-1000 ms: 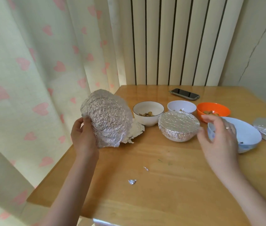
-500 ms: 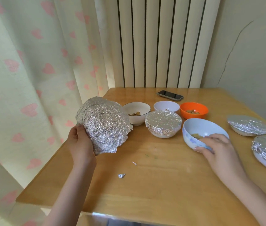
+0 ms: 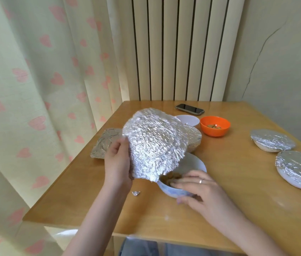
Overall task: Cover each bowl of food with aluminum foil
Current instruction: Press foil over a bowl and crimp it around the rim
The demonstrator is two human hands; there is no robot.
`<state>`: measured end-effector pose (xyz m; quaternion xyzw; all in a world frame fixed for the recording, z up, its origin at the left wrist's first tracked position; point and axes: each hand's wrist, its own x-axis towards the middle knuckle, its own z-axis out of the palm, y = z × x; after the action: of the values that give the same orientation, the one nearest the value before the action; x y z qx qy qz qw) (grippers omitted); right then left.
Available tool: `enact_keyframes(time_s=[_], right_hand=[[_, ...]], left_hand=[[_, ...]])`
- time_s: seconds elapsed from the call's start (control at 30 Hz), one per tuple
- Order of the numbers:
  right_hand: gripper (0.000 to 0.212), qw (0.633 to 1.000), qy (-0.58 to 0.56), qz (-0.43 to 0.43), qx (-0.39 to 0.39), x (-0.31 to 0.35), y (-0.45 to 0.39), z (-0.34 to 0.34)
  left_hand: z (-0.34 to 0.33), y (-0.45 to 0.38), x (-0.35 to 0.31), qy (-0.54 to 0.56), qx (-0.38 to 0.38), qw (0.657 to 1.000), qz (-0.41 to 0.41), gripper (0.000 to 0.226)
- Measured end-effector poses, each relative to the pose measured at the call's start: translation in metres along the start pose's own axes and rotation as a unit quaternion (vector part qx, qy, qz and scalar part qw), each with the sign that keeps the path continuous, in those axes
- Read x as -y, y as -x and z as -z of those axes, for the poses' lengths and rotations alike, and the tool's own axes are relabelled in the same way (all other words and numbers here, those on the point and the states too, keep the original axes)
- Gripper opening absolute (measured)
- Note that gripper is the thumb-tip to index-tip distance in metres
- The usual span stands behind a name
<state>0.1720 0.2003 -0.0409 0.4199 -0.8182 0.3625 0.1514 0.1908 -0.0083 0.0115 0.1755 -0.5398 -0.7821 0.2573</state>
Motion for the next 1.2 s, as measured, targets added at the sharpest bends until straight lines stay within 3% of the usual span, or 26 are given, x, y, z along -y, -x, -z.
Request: enact_keyframes(time_s=[0.07, 0.1, 0.13, 0.17, 0.23, 0.37, 0.47, 0.57, 0.63, 0.77, 0.83, 1.07, 1.13, 1.2], right_hand=[[0.048, 0.990, -0.101, -0.099, -0.008, 0.005, -0.013, 0.012], [0.064, 0.957, -0.222, -0.187, -0.027, 0.010, -0.021, 0.021], [0.075, 0.890, -0.350, -0.285, -0.056, 0.010, -0.028, 0.026], [0.072, 0.831, -0.434, -0.337, -0.091, 0.010, -0.030, 0.031], [0.046, 0.792, -0.465, -0.360, -0.163, 0.012, -0.030, 0.035], [0.036, 0.827, -0.299, -0.397, -0.263, -0.003, -0.029, 0.022], [0.022, 0.883, -0.172, -0.362, -0.243, -0.011, -0.035, 0.010], [0.032, 0.902, -0.121, -0.346, -0.228, -0.009, -0.034, 0.004], [0.032, 0.902, -0.110, -0.354, -0.219, -0.010, -0.033, 0.001], [0.027, 0.875, -0.201, -0.386, -0.214, -0.012, -0.032, 0.001], [0.027, 0.871, -0.210, -0.390, -0.212, -0.012, -0.031, 0.003], [0.026, 0.863, -0.252, -0.400, -0.178, -0.005, -0.014, 0.007], [0.024, 0.874, -0.249, -0.395, -0.135, -0.002, -0.016, 0.018], [0.022, 0.902, -0.168, -0.386, -0.094, -0.004, -0.021, 0.032]], left_hand=[[-0.003, 0.006, 0.000, -0.023, 0.055, 0.998, 0.030, 0.023], [-0.003, 0.008, 0.000, -0.047, 0.076, 0.995, 0.035, 0.023], [-0.004, 0.008, 0.002, -0.074, 0.089, 0.993, 0.031, 0.022], [-0.005, 0.009, 0.003, -0.100, 0.096, 0.990, 0.020, 0.021], [-0.008, 0.011, 0.007, -0.157, 0.096, 0.983, -0.020, 0.014], [-0.011, 0.010, 0.017, -0.288, 0.074, 0.947, -0.120, 0.009], [-0.012, 0.007, 0.024, -0.407, 0.076, 0.894, -0.169, 0.008], [-0.012, 0.008, 0.032, -0.456, 0.080, 0.870, -0.168, 0.011], [-0.009, 0.006, 0.036, -0.460, 0.083, 0.871, -0.150, 0.015], [-0.010, 0.004, 0.041, -0.319, 0.110, 0.941, -0.027, 0.031], [-0.011, 0.008, 0.042, -0.296, 0.093, 0.951, -0.016, 0.034], [-0.001, 0.035, 0.045, -0.306, 0.069, 0.948, -0.048, 0.034], [0.001, 0.038, 0.039, -0.356, 0.075, 0.929, -0.071, 0.030], [0.003, 0.033, 0.031, -0.395, 0.063, 0.910, -0.105, 0.024]])
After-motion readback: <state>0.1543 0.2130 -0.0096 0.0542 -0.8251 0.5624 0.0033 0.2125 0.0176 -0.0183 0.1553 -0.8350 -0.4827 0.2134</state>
